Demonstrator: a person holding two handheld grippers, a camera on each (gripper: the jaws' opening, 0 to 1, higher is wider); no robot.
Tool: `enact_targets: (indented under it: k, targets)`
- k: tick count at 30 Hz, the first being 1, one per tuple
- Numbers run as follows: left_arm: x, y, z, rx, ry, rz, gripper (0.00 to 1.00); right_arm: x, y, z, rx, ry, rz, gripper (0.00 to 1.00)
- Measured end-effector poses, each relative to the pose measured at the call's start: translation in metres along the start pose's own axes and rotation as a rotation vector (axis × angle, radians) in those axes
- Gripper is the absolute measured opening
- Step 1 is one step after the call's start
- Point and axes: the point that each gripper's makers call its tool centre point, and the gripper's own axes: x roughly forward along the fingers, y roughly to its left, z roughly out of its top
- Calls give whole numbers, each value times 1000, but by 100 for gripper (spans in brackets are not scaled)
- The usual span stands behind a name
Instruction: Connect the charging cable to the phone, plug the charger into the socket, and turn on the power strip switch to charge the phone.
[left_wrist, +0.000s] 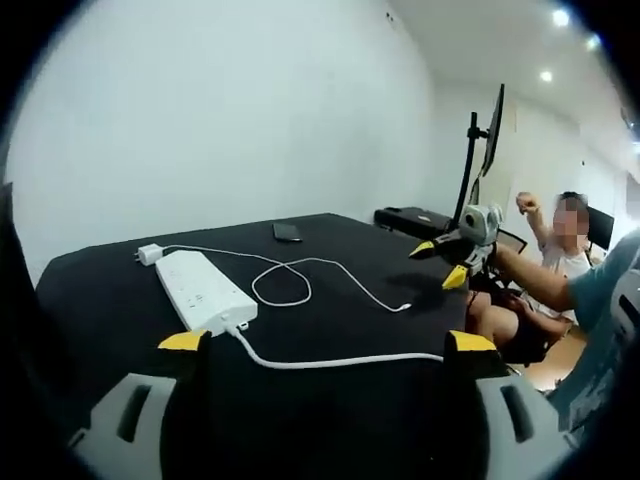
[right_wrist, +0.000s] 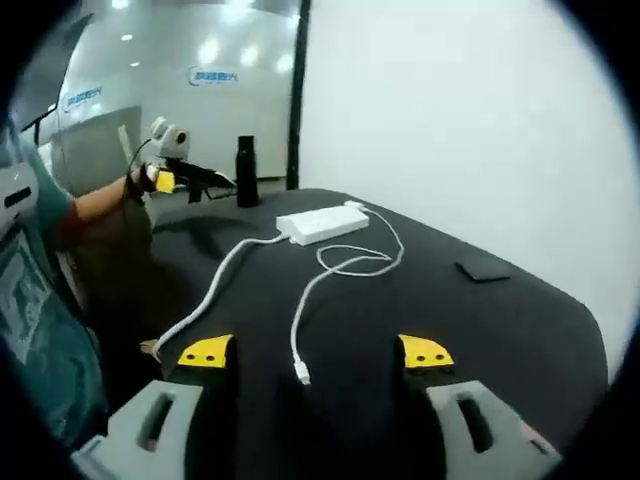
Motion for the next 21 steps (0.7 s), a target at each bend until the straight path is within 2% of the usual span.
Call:
enact_targets:
  k: [2,4,8,11,15,17,18,21]
  targets:
    - [4,-3,-1,1,2,-10,89,7,9,0,-14,-15,25,50]
    - [9,-11,-3,4,-1,-27,88,15,18,-6,-20,13,54,41]
    - [20,-29,3,12,-16,-89,83,29,21,-22,-38,62,79,39]
    - [37,-47,5,74,11,-153,78,29,24,-25,-32,58,83,39]
    - [62,-72,13,157,33,-259,74,12,20,-27,-6,36,52,40]
    - [73,-83,21,149,30,-318,71,-2,16,-31,4,38,25,40]
    - [81,-92,25,164,32,-371,70,-12,12,-33,10,36,0,40]
    - [99,-103,25,201,87,-433,69,-31,6,-36,21,36,-41,40]
